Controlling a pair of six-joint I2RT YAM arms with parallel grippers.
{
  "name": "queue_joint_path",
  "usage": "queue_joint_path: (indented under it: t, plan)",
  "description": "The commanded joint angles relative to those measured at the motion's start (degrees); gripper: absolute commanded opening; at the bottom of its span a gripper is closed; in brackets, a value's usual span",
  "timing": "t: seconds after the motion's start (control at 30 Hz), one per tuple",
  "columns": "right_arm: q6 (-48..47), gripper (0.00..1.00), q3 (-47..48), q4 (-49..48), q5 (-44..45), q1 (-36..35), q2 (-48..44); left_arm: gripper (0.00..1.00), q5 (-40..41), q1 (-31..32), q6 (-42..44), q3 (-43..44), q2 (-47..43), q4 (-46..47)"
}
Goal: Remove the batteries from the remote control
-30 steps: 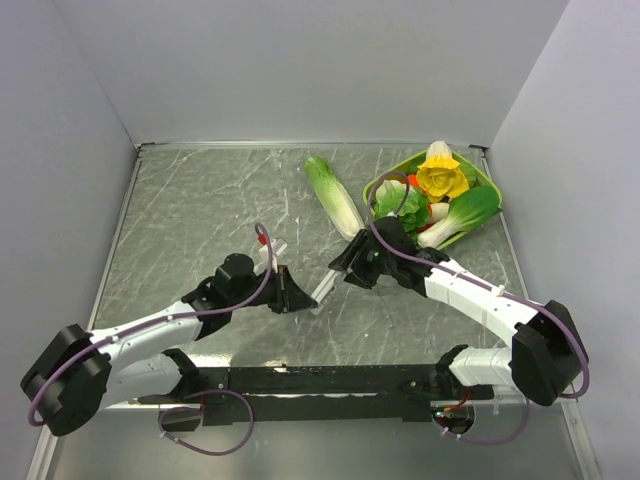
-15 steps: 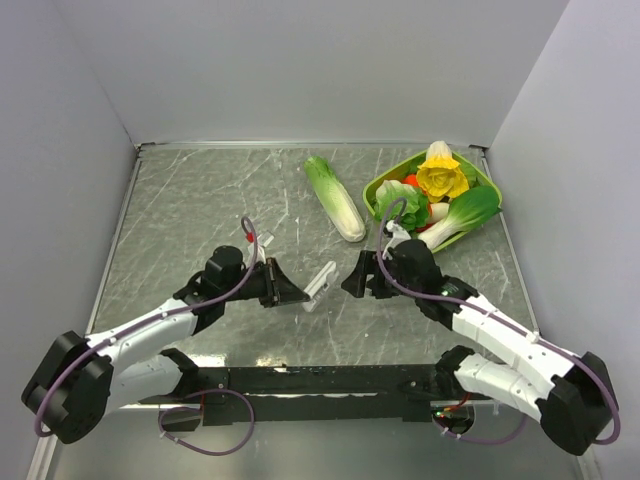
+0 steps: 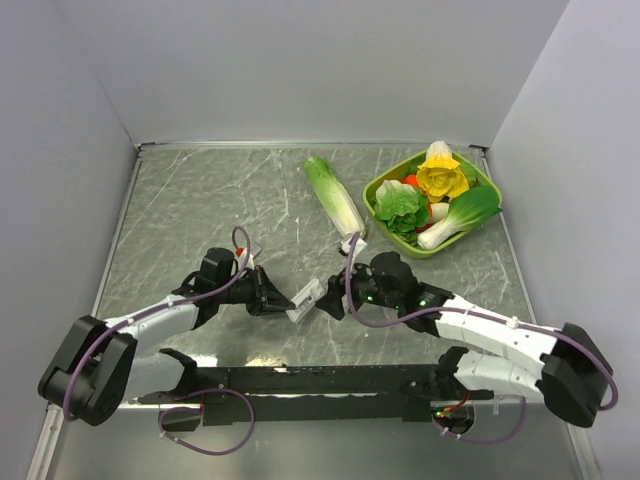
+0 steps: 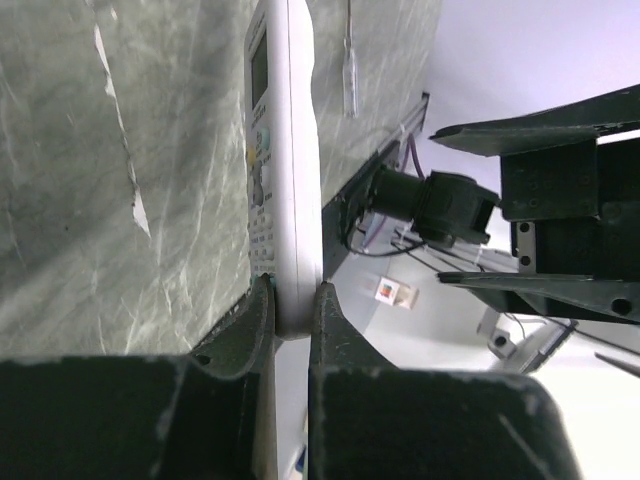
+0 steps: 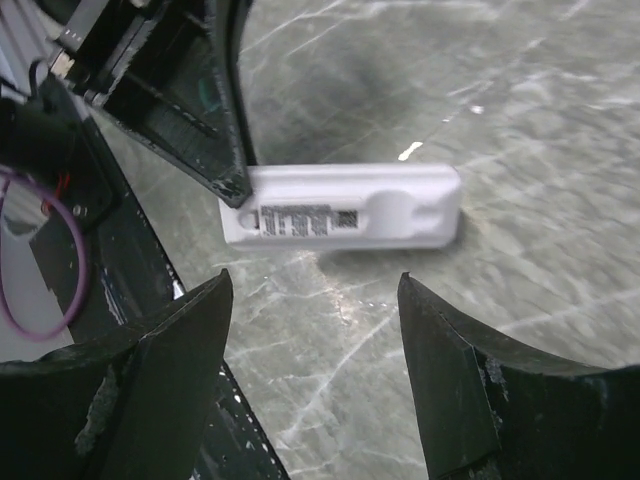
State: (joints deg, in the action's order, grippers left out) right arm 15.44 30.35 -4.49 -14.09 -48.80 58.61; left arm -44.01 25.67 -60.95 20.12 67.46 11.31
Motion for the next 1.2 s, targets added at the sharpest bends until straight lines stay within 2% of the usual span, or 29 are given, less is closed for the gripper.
queue_joint_path:
  t: [0.0,0.07,0.33,0.6,0.77,1.17]
  plan:
    - [-3.9,0.71,0.5,-12.0,-1.4,-1.6,3.7,0.01,-5.8,-0.7,-0.8,-0.3,0.6,4.3]
    - [-4.4,0.7,-0.1,-16.4,-2.8,-1.7,5.8,0.01,-6.3,-0.9,-0.4,-0.2,0.7,4.1]
    - [-4.8,0.7,2.6,-15.9,-2.4,-3.7,12.0,0.01,-4.8,-1.6,1.0,0.3,0.7,0.5]
    - [-0.9,0.67,3.9,-16.1,0.6,-5.1,15.7,0.01,-4.6,-2.2,-0.3,-1.3,4.2,3.4]
    - [0.8,0.64,3.9,-17.3,0.4,-5.3,18.3,0.01,-3.6,-2.5,0.7,-1.1,3.7,1.7]
    - [3.0,0.63,2.8,-21.2,0.7,-7.5,21.5,0.01,-4.2,-3.2,-0.2,-2.3,2.7,2.3]
